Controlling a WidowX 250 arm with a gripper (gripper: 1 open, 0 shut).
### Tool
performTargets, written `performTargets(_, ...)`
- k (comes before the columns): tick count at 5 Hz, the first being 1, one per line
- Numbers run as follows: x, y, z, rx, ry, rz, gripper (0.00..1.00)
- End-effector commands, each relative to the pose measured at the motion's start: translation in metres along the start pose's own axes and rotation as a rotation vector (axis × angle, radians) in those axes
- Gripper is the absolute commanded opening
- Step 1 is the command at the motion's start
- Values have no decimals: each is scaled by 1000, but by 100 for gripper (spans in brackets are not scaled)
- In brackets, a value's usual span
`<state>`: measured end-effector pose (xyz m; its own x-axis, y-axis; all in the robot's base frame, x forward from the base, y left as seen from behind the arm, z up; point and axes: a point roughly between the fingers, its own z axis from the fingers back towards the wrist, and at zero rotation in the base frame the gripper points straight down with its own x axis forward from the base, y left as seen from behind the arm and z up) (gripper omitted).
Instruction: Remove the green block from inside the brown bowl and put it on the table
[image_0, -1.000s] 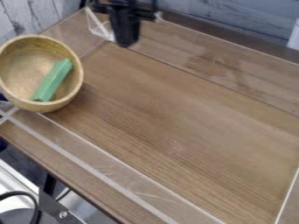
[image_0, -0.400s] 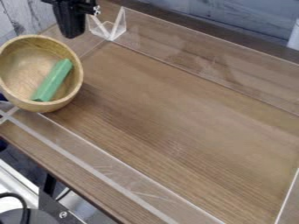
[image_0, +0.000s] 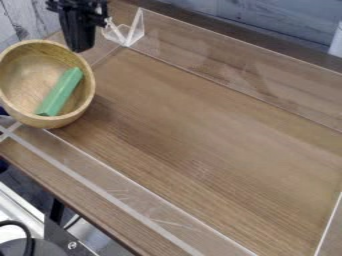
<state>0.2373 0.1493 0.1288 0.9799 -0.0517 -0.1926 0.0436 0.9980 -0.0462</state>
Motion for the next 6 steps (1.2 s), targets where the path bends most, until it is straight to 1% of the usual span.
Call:
performTargets(1,4,0,0,13,-22,-3,0)
performTargets(2,11,-26,5,-6,-42,-49,0)
performTargets(4,1,25,-3,-97,-33,119,0)
performTargets(5,-2,30,-6,-69,-32,128,0)
performTargets(6,1,19,2,-45,-42,107,100)
